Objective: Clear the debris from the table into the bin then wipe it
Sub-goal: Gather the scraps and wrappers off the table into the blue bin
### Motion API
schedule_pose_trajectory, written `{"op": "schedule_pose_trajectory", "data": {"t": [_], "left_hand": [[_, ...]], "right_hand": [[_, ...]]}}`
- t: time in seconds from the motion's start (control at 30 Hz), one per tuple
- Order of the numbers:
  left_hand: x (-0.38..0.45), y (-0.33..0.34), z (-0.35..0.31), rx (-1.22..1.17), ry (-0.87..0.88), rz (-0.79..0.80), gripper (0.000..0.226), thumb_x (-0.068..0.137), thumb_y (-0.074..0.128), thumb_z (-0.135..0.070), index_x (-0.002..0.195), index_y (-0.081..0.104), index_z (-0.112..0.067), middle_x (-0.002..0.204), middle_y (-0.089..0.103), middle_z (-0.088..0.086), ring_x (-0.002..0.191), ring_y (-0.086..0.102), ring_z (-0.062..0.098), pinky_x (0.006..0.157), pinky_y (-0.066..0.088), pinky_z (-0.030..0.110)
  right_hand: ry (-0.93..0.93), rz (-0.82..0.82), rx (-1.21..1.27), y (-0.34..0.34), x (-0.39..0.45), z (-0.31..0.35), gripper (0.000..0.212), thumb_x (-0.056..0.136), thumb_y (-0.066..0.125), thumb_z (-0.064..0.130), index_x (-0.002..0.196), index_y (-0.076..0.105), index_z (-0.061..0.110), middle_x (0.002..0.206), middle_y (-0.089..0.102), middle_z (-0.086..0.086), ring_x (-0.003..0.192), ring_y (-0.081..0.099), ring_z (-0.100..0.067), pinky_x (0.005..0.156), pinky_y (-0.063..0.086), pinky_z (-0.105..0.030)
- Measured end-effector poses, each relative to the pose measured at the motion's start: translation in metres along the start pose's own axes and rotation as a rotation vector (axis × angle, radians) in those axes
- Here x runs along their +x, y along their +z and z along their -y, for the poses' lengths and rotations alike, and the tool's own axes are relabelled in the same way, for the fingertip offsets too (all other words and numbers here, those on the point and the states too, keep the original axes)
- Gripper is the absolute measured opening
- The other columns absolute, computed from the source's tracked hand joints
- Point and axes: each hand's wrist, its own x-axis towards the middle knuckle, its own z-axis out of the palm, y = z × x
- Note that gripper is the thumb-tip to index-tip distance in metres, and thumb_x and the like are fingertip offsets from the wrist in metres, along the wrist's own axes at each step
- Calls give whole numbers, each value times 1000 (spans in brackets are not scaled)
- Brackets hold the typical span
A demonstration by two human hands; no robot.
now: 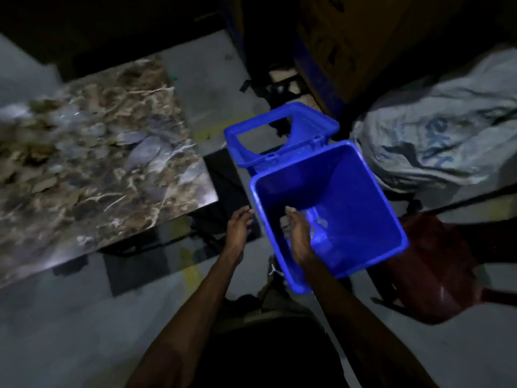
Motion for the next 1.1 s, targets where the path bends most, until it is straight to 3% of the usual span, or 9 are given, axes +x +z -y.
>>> {"op": "schedule_pose_trajectory", "data": {"t": [0.1, 0.2, 0.43, 0.53, 0.67, 0.77, 0.83, 0.93, 1.1], "left_hand": [[-9, -55, -19, -159, 45, -76, 20, 103, 56, -19, 122, 62, -22, 108, 69, 0, 90, 62, 13, 80, 46, 30], [-18, -116, -34, -282, 80, -149, 18, 105, 55, -22, 121, 63, -21, 111, 71, 2, 99, 65, 19, 92, 46, 35], [-43, -256, -66, -412, 257, -235, 19, 103, 54, -9, 119, 63, -15, 110, 68, 9, 89, 65, 16, 74, 49, 21], [-45, -308, -72, -472, 307, -299, 18, 100, 58, -10, 117, 64, -12, 111, 67, 16, 90, 63, 20, 78, 48, 24], [-41, -356, -78, -501, 304, -375, 28, 83, 64, -31, 109, 69, -24, 109, 73, 9, 90, 65, 19, 80, 47, 32], [-29, -378, -80, -558, 289, -404, 20, 96, 64, -19, 115, 70, -19, 104, 75, 3, 92, 66, 18, 83, 46, 35], [-19, -390, -85, -581, 260, -416, 21, 98, 62, -16, 118, 69, -18, 99, 74, -3, 91, 65, 18, 80, 46, 35], [6, -407, -94, -592, 222, -436, 20, 94, 66, -19, 112, 72, -26, 89, 70, 1, 80, 56, 25, 64, 39, 34], [41, -436, -126, -560, 229, -483, 16, 96, 67, -21, 110, 72, -26, 88, 62, 8, 79, 52, 25, 66, 38, 40]], "right_hand": [[-65, 144, -112, 70, -33, 17, 21, 104, 52, 11, 113, 71, 12, 104, 70, 2, 99, 62, -11, 89, 49, -27], [-95, 326, -221, 138, -63, 20, 22, 106, 49, 10, 118, 67, 7, 118, 69, -9, 107, 63, -17, 91, 48, -29], [-201, 562, -386, 273, -118, -5, 21, 104, 53, 13, 104, 73, 19, 113, 71, -4, 111, 64, -19, 96, 45, -37], [-208, 606, -414, 325, -143, -23, 18, 105, 54, 14, 105, 72, 18, 115, 72, -4, 113, 65, -22, 90, 48, -38], [-235, 669, -474, 380, -168, -48, 16, 105, 55, 19, 109, 71, 17, 120, 72, -5, 116, 65, -23, 88, 49, -41], [-232, 720, -547, 406, -176, -55, 17, 106, 55, 18, 113, 71, 16, 126, 70, -5, 118, 64, -19, 93, 53, -41], [-257, 727, -584, 421, -173, -53, 18, 106, 55, 16, 117, 70, 13, 127, 69, -6, 114, 65, -15, 92, 54, -34], [-281, 687, -594, 448, -155, -43, 21, 106, 55, 13, 121, 69, 7, 120, 70, -5, 97, 67, -8, 78, 53, -17], [-255, 662, -553, 493, -104, -23, 15, 104, 60, 19, 109, 73, 23, 121, 71, -7, 105, 67, -27, 86, 53, -39]]}}
